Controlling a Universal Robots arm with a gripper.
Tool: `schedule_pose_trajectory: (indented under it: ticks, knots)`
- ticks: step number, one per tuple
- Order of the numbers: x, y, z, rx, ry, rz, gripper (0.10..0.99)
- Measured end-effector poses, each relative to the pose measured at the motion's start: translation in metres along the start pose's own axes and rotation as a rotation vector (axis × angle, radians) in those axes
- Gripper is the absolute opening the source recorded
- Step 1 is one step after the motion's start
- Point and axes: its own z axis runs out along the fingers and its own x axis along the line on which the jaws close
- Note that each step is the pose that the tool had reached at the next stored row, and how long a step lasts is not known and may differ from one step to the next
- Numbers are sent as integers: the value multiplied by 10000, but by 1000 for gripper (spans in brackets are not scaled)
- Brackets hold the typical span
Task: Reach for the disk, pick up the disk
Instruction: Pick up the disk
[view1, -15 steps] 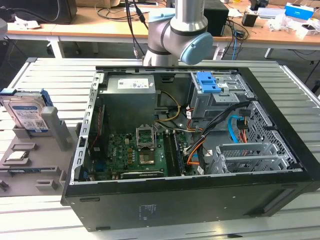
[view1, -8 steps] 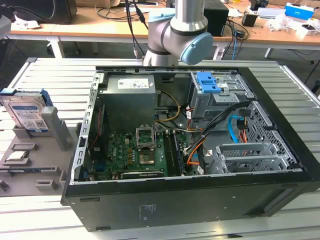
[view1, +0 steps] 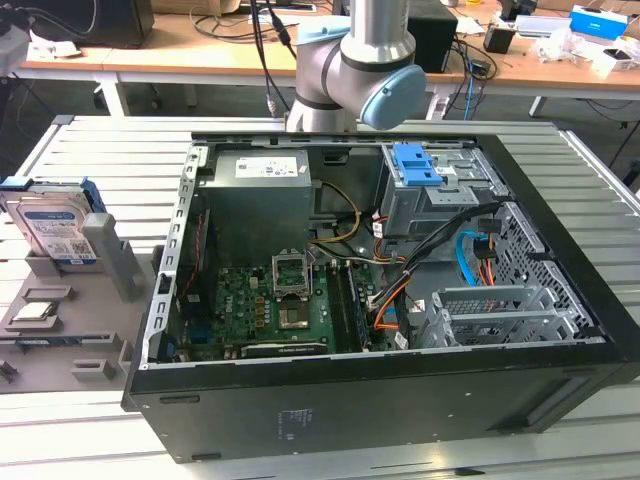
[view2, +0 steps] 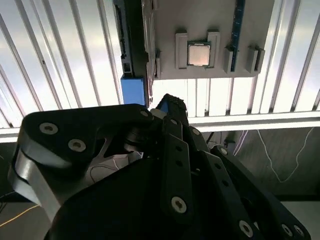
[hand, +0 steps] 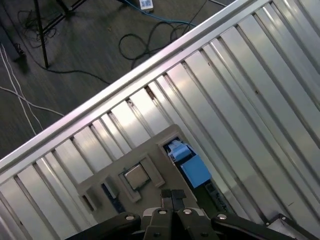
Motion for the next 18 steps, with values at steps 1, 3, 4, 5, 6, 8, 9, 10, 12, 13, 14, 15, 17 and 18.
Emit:
schedule_pose_trajectory:
  ticks: [1,3,4,5,6,8,9,10,12,13,14,15,17,18]
  knots:
    - [0,0,0,0,5,-133,106]
    - [0,0,0,0,18,-487,106]
    - [0,0,0,0,24,-632,106]
    - [0,0,0,0,28,-745,106]
    - [0,0,0,0,33,-872,106]
    - [0,0,0,1,42,-1106,106]
    - [0,0,0,1,47,-1235,106]
    - [0,0,0,1,54,-1442,106]
    - [0,0,0,1,67,-1766,106]
    - [0,0,0,1,72,-1898,106]
    - [0,0,0,1,80,-2109,106]
    - [0,0,0,1,87,-2291,106]
    - [0,0,0,1,103,-2688,106]
    - [0,0,0,2,106,-2777,106]
